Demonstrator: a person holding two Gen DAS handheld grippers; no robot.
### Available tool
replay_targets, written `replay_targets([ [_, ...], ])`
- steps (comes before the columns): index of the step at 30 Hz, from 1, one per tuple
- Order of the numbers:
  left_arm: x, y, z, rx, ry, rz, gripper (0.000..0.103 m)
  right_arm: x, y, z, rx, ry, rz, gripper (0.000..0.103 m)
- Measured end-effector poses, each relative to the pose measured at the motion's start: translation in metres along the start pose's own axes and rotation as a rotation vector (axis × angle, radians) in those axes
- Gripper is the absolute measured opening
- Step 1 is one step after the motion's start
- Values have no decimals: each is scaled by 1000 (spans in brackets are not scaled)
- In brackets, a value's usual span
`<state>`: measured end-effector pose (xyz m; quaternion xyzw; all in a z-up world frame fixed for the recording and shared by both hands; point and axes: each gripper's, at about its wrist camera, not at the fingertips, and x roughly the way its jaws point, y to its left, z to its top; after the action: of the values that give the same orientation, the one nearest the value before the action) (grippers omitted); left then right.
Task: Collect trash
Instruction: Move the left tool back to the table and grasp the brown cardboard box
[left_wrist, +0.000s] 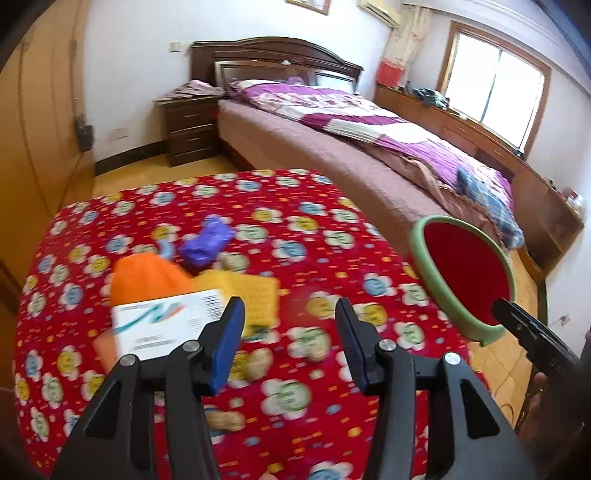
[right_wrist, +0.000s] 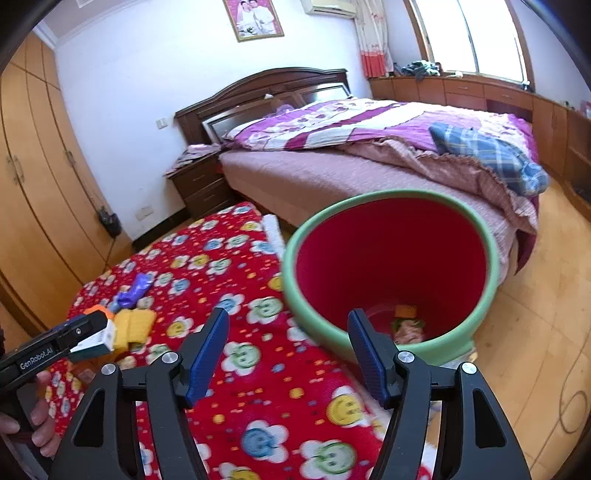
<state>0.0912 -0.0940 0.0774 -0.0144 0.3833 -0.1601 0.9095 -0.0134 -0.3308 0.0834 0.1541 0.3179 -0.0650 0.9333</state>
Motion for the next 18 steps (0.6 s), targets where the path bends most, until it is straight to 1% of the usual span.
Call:
replay_targets([
  [5,-9,34,-6,-30,-17,72,55,5,14,-8,-1,21,31,72],
  [7,-11,45,-9,-37,-21,100,57,8,19,-12,-2,32,39,72],
  [9,-12,57,-13,-49,-28,129,68,10,22,-15,-5,41,45,73],
  [10,-12,61,-14,-55,-31,138,70,12,23,-17,-6,46,47,73],
  [13,-7,72,-19,-69,-21,152,71,16,28,-22,-5,58,52,75],
  [18,0,79,-28,-67,0,169,72,20,32,-28,-8,85,64,75],
])
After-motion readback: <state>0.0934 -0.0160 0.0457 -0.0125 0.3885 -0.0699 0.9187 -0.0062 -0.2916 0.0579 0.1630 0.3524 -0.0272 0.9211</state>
